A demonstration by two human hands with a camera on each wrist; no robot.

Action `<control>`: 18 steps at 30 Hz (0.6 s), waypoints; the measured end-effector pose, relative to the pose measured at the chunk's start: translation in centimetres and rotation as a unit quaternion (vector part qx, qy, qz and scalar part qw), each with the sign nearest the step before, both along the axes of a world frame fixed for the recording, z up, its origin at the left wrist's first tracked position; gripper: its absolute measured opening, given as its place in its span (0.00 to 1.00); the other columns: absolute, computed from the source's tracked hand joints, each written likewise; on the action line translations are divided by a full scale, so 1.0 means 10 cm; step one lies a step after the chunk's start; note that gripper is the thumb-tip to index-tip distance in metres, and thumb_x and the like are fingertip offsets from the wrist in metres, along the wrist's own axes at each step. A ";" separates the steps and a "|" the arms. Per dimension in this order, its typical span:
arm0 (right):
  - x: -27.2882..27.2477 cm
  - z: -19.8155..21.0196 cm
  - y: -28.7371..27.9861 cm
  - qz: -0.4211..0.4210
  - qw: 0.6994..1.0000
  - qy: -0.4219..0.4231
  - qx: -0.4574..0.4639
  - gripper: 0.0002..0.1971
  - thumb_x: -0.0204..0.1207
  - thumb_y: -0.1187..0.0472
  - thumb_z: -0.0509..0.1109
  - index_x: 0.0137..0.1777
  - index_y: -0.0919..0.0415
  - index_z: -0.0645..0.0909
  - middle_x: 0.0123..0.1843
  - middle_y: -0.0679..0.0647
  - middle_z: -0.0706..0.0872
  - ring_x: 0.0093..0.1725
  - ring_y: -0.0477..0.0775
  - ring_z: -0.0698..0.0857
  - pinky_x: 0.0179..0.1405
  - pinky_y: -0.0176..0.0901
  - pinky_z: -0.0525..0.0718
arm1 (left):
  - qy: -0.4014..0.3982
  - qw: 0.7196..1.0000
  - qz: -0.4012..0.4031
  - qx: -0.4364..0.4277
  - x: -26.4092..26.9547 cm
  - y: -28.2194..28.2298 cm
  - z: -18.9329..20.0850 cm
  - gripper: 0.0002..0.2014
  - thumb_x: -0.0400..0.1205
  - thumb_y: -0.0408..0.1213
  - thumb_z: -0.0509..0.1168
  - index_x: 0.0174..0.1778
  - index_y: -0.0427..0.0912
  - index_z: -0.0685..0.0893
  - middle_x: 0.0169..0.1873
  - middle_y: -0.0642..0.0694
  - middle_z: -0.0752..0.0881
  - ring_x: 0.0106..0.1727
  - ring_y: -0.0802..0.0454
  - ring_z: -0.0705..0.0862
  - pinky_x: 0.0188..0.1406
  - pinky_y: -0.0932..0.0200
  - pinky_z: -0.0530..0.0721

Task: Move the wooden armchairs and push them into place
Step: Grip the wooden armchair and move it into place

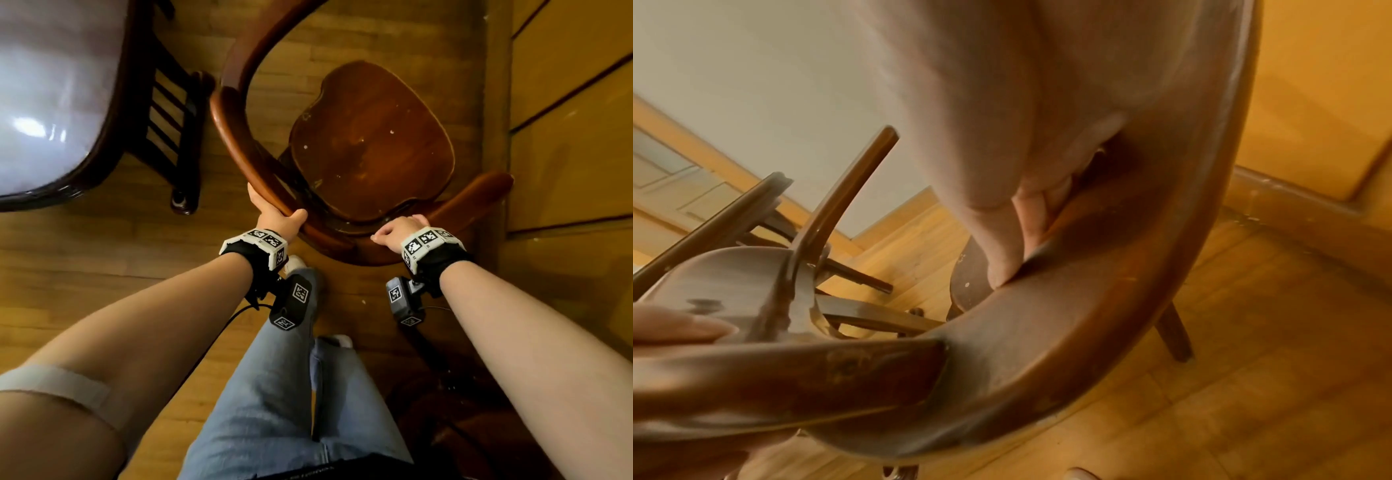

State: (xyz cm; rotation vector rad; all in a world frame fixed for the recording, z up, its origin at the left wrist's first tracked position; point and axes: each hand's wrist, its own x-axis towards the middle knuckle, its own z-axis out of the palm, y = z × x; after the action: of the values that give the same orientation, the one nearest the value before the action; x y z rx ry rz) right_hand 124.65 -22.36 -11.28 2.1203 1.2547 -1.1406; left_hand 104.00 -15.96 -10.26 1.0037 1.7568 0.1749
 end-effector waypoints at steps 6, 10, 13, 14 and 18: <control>0.13 0.01 -0.84 -0.096 0.995 0.014 -0.006 0.21 0.81 0.40 0.59 0.66 0.46 0.84 0.75 0.52 0.78 0.83 0.59 0.59 0.81 0.49 0.53 | -0.011 0.994 -0.110 -0.006 0.29 -0.44 0.12 0.53 0.80 0.41 0.67 0.81 0.50 0.25 0.63 0.35 0.81 0.48 0.42 0.84 0.53 0.48 0.87; 0.26 -0.06 -1.32 -0.149 0.989 0.015 -0.016 0.21 0.81 0.39 0.58 0.64 0.45 0.83 0.72 0.51 0.82 0.80 0.55 0.67 0.83 0.49 0.53 | -0.012 0.983 -0.185 -0.014 0.58 -0.62 0.16 0.53 0.81 0.40 0.66 0.81 0.50 0.24 0.65 0.35 0.81 0.53 0.40 0.85 0.59 0.45 0.86; 0.34 -0.10 -1.63 -0.188 0.982 0.024 -0.022 0.21 0.81 0.39 0.56 0.65 0.44 0.83 0.71 0.51 0.83 0.80 0.54 0.69 0.84 0.49 0.52 | -0.014 0.971 -0.237 -0.018 0.81 -0.76 0.18 0.52 0.82 0.40 0.66 0.81 0.48 0.24 0.67 0.36 0.80 0.54 0.42 0.83 0.53 0.54 0.80; 0.37 -0.09 -1.70 -0.198 0.979 0.027 -0.026 0.21 0.81 0.39 0.56 0.65 0.44 0.82 0.71 0.52 0.83 0.79 0.54 0.69 0.84 0.50 0.52 | -0.016 0.968 -0.250 -0.020 0.87 -0.80 0.20 0.52 0.82 0.40 0.65 0.81 0.49 0.25 0.68 0.36 0.80 0.54 0.42 0.83 0.51 0.55 0.78; 0.46 -0.07 -2.03 -0.247 0.968 0.036 -0.037 0.21 0.82 0.40 0.55 0.65 0.45 0.82 0.70 0.52 0.83 0.78 0.53 0.71 0.84 0.49 0.50 | -0.020 0.954 -0.297 -0.028 1.12 -0.97 0.24 0.52 0.82 0.40 0.66 0.82 0.50 0.26 0.66 0.36 0.81 0.48 0.45 0.81 0.51 0.53 0.81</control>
State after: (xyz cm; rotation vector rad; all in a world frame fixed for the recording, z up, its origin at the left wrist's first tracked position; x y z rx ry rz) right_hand 129.27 -42.64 -11.99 2.4244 0.7071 -1.4467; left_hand 115.21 -25.67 -7.91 1.4262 1.3453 -0.2336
